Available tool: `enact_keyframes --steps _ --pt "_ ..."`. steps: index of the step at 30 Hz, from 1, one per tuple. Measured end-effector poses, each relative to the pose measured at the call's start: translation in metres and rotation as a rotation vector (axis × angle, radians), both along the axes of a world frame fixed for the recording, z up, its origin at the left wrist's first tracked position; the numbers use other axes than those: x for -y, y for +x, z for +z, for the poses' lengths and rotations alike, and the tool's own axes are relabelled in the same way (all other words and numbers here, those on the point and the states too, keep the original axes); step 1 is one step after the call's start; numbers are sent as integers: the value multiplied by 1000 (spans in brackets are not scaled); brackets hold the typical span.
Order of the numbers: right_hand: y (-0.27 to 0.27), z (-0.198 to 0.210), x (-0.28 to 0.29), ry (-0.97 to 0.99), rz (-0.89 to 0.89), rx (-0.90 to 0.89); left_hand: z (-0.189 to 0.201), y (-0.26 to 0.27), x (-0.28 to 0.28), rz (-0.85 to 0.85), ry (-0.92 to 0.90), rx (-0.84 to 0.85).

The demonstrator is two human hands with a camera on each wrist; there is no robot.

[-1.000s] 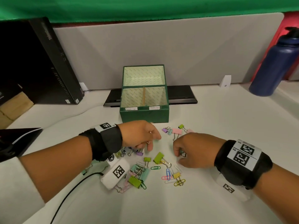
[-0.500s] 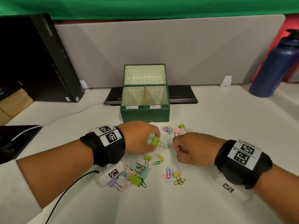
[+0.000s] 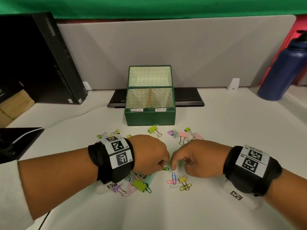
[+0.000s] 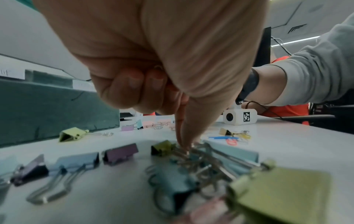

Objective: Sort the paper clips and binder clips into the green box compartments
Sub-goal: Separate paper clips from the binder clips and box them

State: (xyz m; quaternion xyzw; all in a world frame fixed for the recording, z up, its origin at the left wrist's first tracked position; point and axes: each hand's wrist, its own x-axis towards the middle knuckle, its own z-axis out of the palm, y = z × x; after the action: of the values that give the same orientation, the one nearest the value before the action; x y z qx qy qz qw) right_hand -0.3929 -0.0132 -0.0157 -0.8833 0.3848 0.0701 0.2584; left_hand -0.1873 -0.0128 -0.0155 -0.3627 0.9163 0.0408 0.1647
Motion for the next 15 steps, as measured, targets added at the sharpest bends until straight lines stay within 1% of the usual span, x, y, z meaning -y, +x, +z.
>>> enact_keyframes --steps 3,6,10,12,15 --pt "1 -4 -2 29 84 -19 -3 1 -2 31 15 0" --pt "1 -6 1 -14 96 -22 -6 4 0 61 48 -11" --pt "1 -7 1 -39 78 -39 -1 8 13 120 147 -14" --pt "0 -8 1 -58 65 -57 5 12 21 172 179 -71" --pt "-2 -10 1 -65 54 -89 23 17 38 262 200 -259"
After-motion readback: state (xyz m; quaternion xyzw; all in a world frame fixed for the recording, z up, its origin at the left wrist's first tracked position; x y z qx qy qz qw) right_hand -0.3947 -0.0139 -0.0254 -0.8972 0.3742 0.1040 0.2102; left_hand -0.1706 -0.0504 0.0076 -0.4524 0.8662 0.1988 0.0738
